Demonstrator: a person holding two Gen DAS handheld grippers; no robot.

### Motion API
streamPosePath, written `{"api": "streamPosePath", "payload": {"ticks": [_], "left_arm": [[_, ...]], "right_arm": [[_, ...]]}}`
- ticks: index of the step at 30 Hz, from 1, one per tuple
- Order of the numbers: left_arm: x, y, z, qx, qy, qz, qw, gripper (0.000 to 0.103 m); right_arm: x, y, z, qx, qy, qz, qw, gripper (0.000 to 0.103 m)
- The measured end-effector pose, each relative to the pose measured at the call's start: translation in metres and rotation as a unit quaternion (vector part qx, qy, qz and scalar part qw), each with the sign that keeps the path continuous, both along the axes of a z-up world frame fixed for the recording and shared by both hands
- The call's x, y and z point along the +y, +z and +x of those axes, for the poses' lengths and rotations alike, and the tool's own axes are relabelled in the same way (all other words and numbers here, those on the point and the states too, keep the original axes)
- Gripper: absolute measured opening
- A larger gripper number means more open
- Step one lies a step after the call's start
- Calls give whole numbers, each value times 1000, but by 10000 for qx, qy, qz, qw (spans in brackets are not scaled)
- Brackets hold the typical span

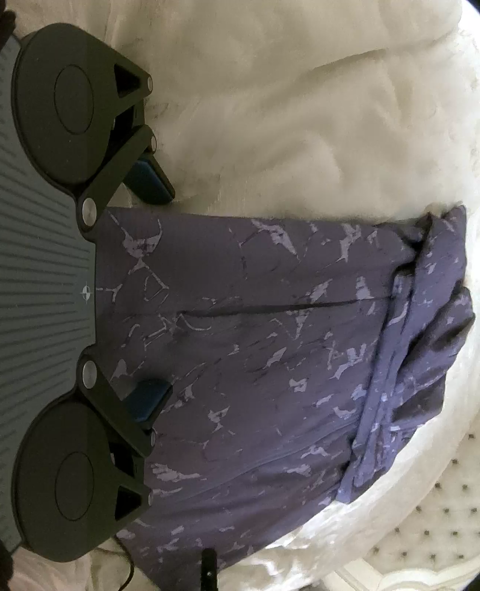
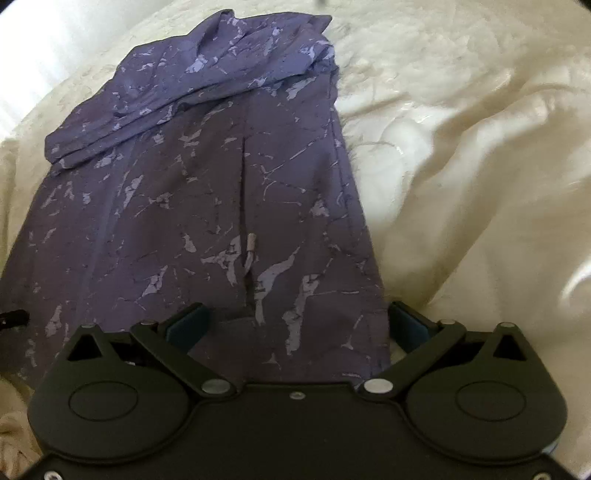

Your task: Fold large clothes

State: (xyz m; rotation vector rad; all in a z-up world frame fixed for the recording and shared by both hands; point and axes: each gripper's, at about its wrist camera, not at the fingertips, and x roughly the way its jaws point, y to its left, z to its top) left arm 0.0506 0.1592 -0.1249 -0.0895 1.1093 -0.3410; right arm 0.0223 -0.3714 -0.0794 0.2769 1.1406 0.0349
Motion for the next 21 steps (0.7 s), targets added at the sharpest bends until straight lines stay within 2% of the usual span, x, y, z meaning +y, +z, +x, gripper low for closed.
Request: {"api": "streamPosePath", "payload": {"ticks": [9, 11, 12, 13, 14, 15, 16, 17, 18, 21], "left_arm": [[-3, 1, -6, 177, -223, -138, 9995, 99], [-2, 3, -11, 158, -247, -202, 9994, 78], [-1, 4, -14, 130, -213, -244, 9994, 74], [1, 5, -16, 114, -159, -293, 9994, 63], [4, 5, -17, 101, -90, -346, 9993, 49], [7, 6, -18, 87, -29, -428, 9990, 42], [10, 6, -19, 71, 34, -533, 9985, 29], [13, 7, -20, 35, 98, -629, 9980, 20], [15, 8, -21, -2, 130, -714, 9974, 18], [20, 15, -24, -100, 313, -1004, 9944, 13]], "right_arm": [[1, 0, -3, 106, 245, 385, 9989, 103], [0, 3, -5, 80, 285, 517, 9982, 103], [-1, 3, -6, 81, 317, 576, 9978, 102], [-1, 4, -7, 70, 328, 611, 9976, 98], [-2, 4, -8, 67, 320, 642, 9974, 87], [-4, 4, -9, 95, 306, 704, 9970, 77], [-6, 2, -10, 139, 279, 813, 9962, 56], [-9, -1, -11, 180, 243, 1026, 9943, 39], [-14, -5, -13, 198, 175, 1303, 9911, 39], [-21, -4, -18, 41, 55, 1530, 9882, 29]]}}
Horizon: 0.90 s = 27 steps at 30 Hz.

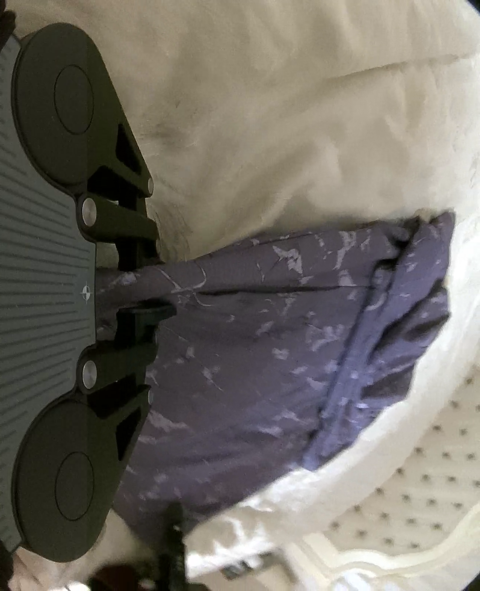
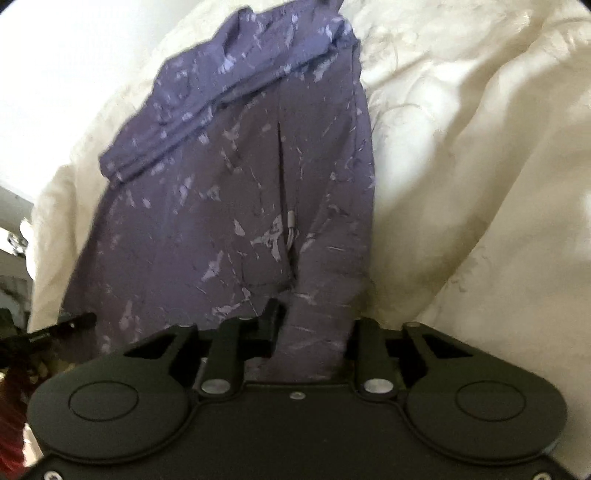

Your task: Fold large clothes

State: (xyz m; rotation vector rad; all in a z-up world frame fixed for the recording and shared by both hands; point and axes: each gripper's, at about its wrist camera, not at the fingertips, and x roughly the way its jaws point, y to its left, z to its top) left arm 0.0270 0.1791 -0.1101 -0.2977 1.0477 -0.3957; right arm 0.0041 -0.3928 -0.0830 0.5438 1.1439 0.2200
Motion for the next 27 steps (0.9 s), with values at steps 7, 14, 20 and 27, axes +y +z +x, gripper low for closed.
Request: {"api": "streamPosePath", "payload": {"ticks": [7, 14, 20, 27], "left_arm": [[25, 26, 8, -13, 760, -1262, 9891, 8], [36, 70, 40, -486, 1107, -2190, 9682, 5], [31, 99, 86, -1007, 1027, -2373, 9607, 6], [25, 106, 158, -1380, 1304, -2445, 9509, 6]], "right_arm": [[-28, 32, -8, -821, -511, 1226, 9877, 15], [-36, 75, 24, -1666, -704, 1651, 9695, 15], [-42, 104, 69, -2176, -770, 1745, 9572, 15], [-56, 109, 146, -2523, -1225, 1597, 9465, 15]]}}
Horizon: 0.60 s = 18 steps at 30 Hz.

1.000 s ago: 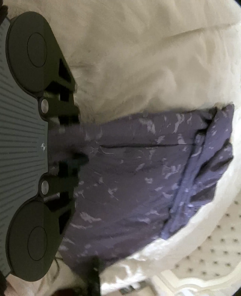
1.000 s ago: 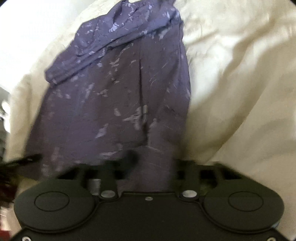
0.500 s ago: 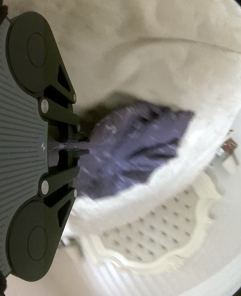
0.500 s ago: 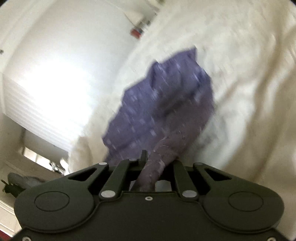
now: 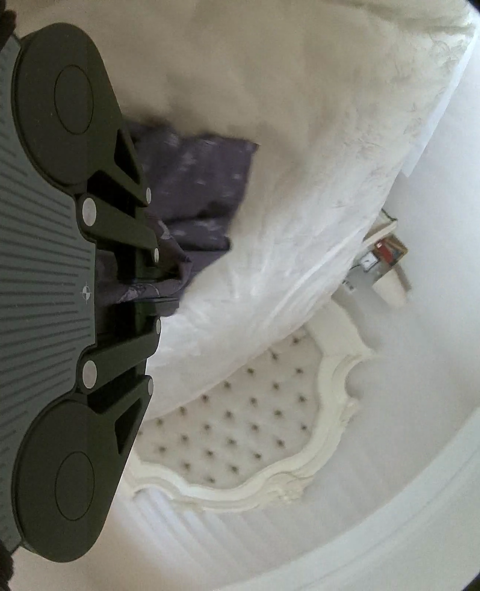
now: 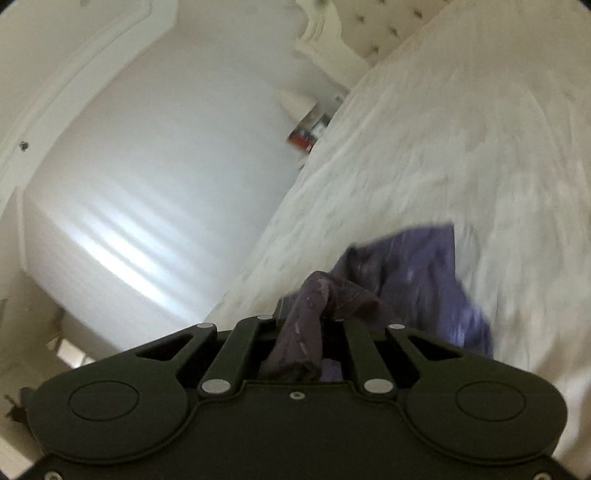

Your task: Fold large clothes

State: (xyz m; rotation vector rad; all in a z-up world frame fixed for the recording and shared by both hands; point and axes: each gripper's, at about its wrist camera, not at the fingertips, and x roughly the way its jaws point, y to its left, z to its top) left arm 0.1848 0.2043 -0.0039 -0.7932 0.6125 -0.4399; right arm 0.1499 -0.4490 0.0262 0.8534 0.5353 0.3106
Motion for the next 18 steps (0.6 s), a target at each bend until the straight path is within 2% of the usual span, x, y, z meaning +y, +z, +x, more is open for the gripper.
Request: {"api": "streamPosePath", "payload": {"ticks": [5, 9, 12, 15, 18], "left_arm": [[-9, -14, 42, 109, 363, 265, 9989, 6], [-7, -41, 74, 491, 580, 152, 9970, 6], [-4, -56, 91, 687, 658, 220, 9952, 7], [-2, -68, 106, 871, 714, 159, 9935, 10], [4, -81, 118, 1057, 689, -139, 9919, 15]], "right_arm": [[6, -18, 60, 121, -392, -260, 9988, 15], [4, -40, 98, 308, -670, -409, 9964, 14], [7, -56, 120, 526, -669, -554, 9948, 14], [8, -69, 137, 677, -652, -723, 9930, 15], [10, -80, 150, 823, -638, -828, 9911, 16]]}}
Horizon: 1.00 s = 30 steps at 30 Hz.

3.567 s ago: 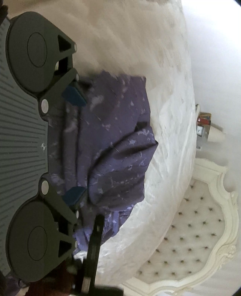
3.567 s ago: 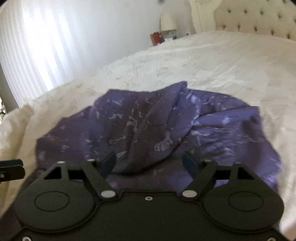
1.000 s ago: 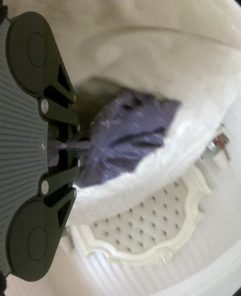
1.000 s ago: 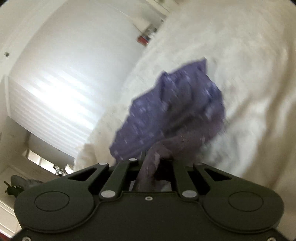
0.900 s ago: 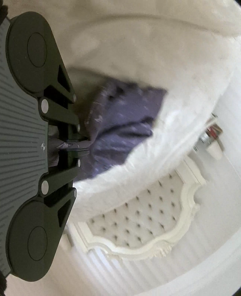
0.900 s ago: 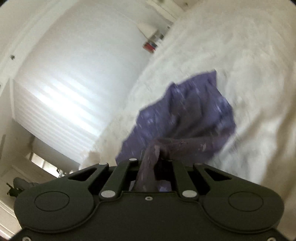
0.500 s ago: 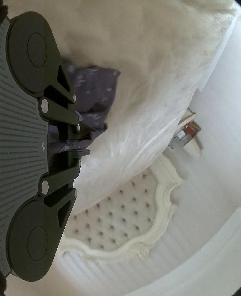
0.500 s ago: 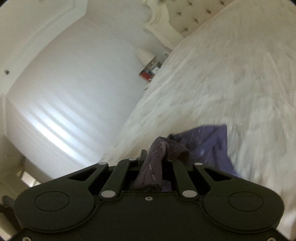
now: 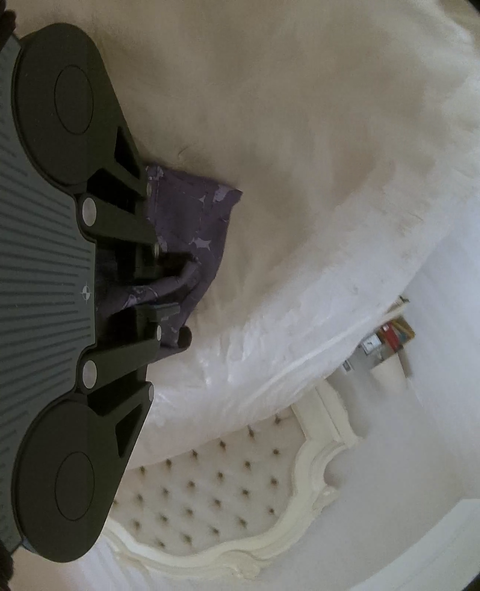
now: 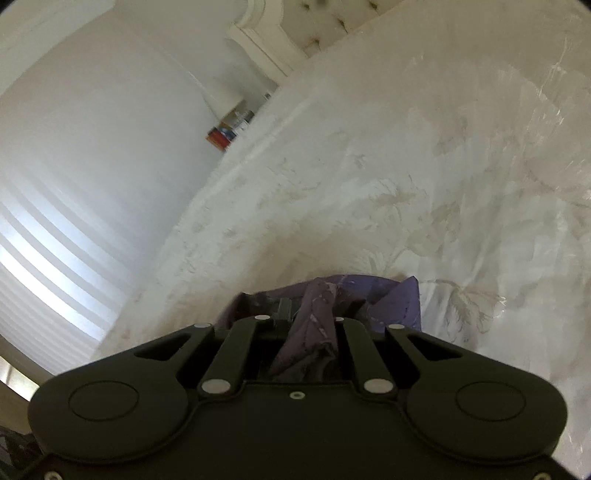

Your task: Fold large clothes

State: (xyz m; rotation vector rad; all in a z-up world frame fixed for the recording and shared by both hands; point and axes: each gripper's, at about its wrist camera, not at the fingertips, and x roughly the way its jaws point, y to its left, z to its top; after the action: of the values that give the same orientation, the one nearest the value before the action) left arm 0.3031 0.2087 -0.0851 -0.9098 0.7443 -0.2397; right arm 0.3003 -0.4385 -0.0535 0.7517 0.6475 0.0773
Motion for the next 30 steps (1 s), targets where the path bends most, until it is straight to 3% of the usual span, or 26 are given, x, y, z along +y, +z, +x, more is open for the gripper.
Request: {"api": "streamPosePath", "payload": {"ticks": [4, 6, 7, 8, 10, 13, 16, 19, 24, 30], "left_arm": [[7, -5, 2, -88, -78, -104, 9999, 27], [6, -1, 0, -290, -48, -1, 9996, 50], [6, 2, -3, -436, 28, 67, 9990, 82], [6, 6, -4, -563, 169, 192, 9981, 103], [9, 17, -10, -807, 387, 410, 9951, 103], [5, 33, -18, -875, 365, 803, 9923, 103], [-18, 50, -28, -961, 8, 1572, 9829, 103], [-55, 54, -36, -992, -541, 2238, 9681, 103], [-107, 40, -36, -918, -1233, 2812, 9473, 103], [-107, 8, -13, -497, -1131, 3366, 9335, 102]], "right_arm": [[-4, -10, 4, -119, -60, 218, 9997, 47], [-6, -8, 2, -288, -98, 300, 9991, 56], [-7, -7, 2, -369, -109, 286, 9988, 65], [-7, -4, 0, -495, -139, 224, 9984, 79], [-6, 6, -7, -739, -280, -9, 9969, 90], [-3, 22, -15, -958, -362, -383, 9940, 90], [14, 36, -24, -1004, -125, -947, 9904, 90], [47, 37, -25, -872, 410, -1499, 9840, 90], [118, 25, -25, -626, 1353, -2390, 9595, 89], [160, -3, -9, -255, 1794, -3080, 9340, 88]]}}
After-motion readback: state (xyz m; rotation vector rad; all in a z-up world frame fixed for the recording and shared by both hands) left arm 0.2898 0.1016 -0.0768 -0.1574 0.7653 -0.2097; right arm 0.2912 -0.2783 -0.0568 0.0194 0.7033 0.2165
